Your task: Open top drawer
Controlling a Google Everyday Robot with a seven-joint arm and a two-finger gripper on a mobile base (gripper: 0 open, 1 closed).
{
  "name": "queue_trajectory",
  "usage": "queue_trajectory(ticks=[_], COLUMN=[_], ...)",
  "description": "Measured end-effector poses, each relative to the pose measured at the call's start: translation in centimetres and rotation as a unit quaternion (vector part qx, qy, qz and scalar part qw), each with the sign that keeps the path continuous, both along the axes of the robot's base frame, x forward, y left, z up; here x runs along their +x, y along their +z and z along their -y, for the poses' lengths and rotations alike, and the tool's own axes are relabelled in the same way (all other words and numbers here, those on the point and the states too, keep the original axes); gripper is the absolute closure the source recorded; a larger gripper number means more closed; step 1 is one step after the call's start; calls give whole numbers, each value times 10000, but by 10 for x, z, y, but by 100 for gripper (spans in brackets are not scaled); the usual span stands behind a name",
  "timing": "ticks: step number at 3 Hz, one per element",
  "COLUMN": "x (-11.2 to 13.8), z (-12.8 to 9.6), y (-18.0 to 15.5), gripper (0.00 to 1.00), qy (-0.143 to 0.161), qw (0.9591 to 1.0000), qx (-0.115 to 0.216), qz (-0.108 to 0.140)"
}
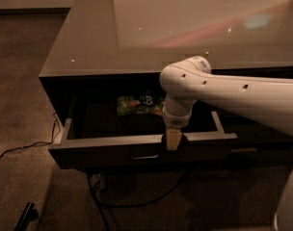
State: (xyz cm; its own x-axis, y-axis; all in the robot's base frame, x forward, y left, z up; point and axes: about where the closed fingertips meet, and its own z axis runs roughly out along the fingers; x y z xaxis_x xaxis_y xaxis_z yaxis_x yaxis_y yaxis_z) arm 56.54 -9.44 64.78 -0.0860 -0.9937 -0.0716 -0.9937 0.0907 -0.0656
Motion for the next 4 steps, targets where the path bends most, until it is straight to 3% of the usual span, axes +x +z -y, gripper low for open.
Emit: queue_trajectory(ticks=[1,4], x=[-3,-3], z=[1,1], y=[-1,-1], gripper=[86,16], qy=[0,0], qw=[10000,10000], qx=[-1,-1], qz=[0,-1])
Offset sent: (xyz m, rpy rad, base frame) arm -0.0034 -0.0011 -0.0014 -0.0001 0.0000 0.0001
